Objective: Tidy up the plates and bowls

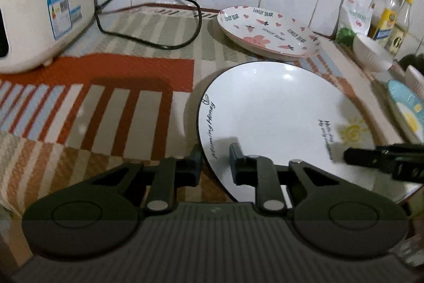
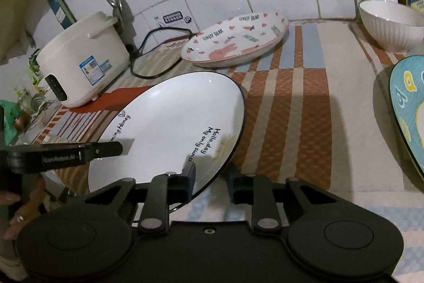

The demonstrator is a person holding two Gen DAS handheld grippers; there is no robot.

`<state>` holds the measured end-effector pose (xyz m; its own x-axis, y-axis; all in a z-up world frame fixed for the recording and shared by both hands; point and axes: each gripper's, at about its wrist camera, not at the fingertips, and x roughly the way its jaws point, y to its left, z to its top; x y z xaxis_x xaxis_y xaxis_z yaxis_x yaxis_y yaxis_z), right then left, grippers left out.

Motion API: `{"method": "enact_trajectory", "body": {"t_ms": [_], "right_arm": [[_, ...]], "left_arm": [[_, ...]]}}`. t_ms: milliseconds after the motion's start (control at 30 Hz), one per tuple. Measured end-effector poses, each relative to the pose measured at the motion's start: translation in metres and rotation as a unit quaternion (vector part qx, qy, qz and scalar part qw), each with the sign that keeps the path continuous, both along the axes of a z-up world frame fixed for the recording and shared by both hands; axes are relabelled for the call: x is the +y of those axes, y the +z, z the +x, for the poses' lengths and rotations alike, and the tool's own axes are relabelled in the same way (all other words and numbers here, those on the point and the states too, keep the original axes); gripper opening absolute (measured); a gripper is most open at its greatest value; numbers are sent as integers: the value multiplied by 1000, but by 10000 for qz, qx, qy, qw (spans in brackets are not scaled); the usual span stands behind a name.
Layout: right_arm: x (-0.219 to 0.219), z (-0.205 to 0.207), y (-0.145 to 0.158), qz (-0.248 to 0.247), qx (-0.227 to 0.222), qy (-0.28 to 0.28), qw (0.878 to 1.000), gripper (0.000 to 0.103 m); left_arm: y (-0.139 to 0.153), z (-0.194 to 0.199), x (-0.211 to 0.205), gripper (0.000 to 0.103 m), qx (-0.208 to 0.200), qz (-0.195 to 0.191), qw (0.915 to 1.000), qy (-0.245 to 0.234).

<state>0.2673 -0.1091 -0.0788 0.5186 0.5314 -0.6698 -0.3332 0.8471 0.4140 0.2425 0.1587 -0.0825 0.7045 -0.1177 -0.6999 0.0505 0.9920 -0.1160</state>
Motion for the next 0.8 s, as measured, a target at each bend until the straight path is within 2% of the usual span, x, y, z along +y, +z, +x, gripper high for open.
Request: {"method": "enact_trajectory", "body": {"t_ms": [200, 367, 800], "right_arm": [[3, 2, 3, -154, 108, -76, 9998, 24], [-10, 2, 6, 9, 218, -234, 9995, 23], [-62, -26, 28, -110, -158, -655, 9977, 23]], "left_arm": [[1, -6, -8, 20, -84, 264, 9996, 23], [6, -16, -15, 20, -213, 341, 9991, -112], [24, -32, -67, 20, -612, 411, 9951, -656]]}}
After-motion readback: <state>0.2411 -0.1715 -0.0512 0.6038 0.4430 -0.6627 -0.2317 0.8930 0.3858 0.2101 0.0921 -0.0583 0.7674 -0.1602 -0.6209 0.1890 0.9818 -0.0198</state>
